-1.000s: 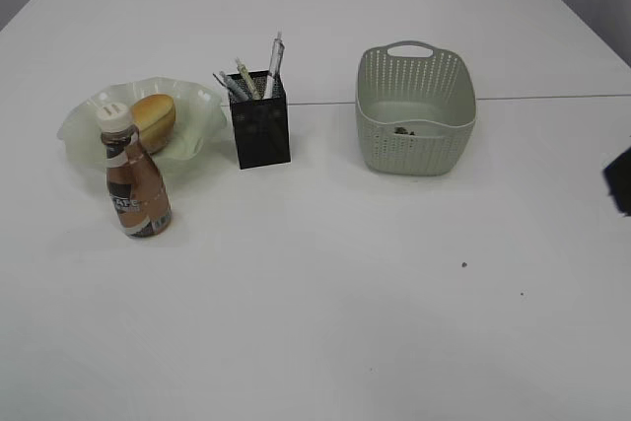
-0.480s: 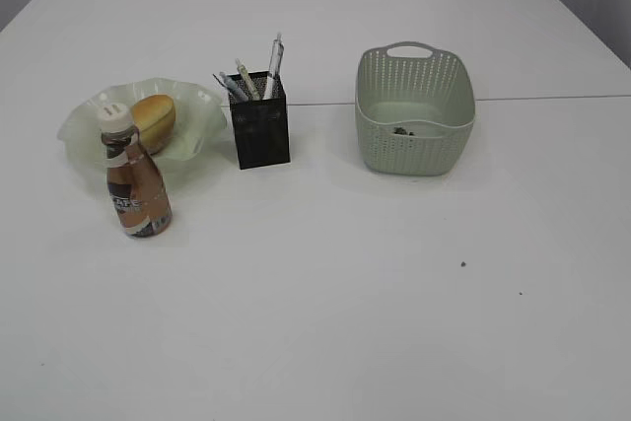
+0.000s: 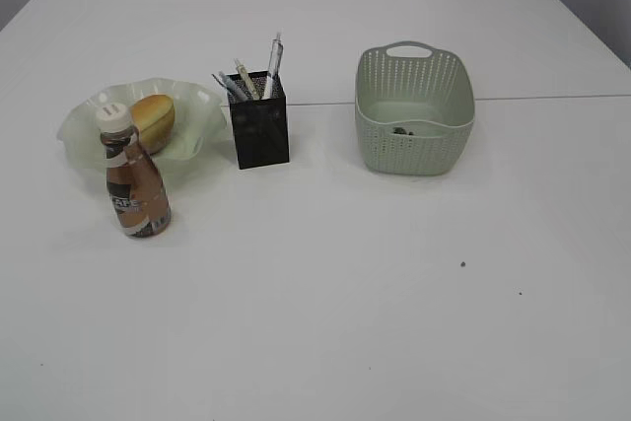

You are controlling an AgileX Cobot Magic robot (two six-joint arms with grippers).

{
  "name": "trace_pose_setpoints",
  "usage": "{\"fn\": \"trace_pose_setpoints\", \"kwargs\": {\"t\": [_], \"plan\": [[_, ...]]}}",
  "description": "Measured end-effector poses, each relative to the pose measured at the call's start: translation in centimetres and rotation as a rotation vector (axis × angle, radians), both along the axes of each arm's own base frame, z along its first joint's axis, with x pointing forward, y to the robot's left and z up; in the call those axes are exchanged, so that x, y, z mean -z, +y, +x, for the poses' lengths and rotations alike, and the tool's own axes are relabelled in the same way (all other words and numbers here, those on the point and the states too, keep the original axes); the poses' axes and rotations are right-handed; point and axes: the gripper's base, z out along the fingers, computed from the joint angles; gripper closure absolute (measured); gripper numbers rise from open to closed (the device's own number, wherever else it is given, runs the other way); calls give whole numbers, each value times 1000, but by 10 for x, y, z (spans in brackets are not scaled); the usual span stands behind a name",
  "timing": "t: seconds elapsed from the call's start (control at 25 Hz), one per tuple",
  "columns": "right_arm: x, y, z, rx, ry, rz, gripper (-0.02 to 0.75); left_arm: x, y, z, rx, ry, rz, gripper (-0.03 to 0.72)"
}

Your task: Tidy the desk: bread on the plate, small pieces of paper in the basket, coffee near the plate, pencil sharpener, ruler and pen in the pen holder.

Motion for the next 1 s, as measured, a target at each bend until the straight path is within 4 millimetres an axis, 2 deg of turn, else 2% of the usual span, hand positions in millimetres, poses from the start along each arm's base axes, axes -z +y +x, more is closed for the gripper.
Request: {"fn": "trace_pose_setpoints", "kwargs": {"t": [0.24,0.44,0.6,0.76,1.0], "plan": [[37,-9,-17,-3,-48,25,299,51,11,-13,-23,-27,26,307],[58,-8,-12,5,-17,-4,299,82,13,-11,-37,-10,60,308],[72,-7,-3,34,1,-54,299,86,13,-10,-42,-31,55,308],[75,-8,7,74,-63,-69,300,86,13,-9,-44,-38,55,308],[79,-10,10,98,-64,-109,300,86,15,-9,-72,-40,47,308]]}}
